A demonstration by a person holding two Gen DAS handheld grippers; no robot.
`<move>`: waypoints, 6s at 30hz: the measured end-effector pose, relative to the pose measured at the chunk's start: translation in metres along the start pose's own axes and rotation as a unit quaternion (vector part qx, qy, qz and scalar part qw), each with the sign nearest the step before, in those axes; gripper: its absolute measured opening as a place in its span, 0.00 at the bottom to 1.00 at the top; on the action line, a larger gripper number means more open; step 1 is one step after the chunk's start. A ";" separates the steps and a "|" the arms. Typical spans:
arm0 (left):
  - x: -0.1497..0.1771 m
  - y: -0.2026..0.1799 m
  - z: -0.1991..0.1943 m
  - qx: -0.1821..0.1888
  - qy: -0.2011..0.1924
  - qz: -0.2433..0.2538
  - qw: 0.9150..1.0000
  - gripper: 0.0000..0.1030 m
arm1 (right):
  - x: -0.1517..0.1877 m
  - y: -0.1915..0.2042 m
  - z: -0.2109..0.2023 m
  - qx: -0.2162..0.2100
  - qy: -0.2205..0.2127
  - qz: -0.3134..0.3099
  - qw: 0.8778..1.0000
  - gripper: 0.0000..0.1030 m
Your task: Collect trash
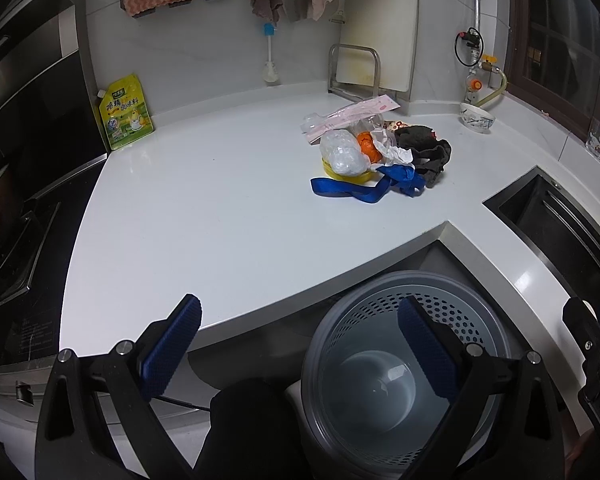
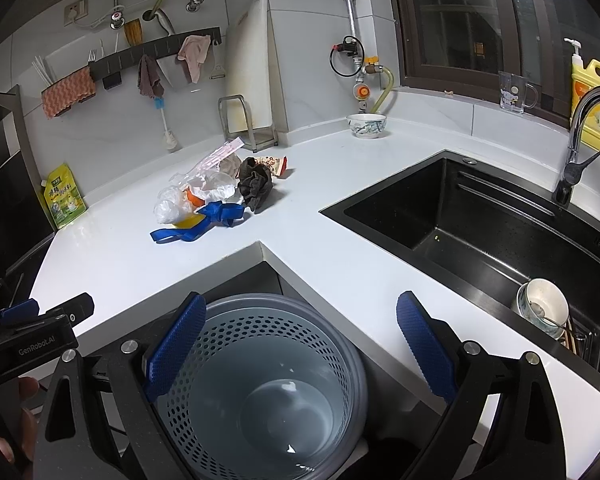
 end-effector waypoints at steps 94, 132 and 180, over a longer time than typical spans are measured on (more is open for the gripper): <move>-0.128 -0.022 0.177 0.028 0.016 -0.029 0.999 0.94 | -0.119 0.060 0.291 -0.118 0.107 -0.093 0.983 0.21; -0.163 0.000 0.122 0.021 -0.062 -0.004 0.998 0.32 | -0.131 0.022 0.227 -0.131 0.050 -0.024 0.990 0.15; 0.038 -0.055 -0.032 0.115 -0.061 0.104 0.986 0.77 | 0.047 0.001 -0.001 -0.066 0.049 0.003 0.997 0.52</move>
Point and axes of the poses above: each gripper's, at about its wrist camera, not at the fingertips, and z roughly the way its jaws point, y to its left, x to its underside, the point moved 8 cm from there along z, roughly the way its jaws point, and after that the axes turned 3 degrees about -y, right-handed, at the moved point
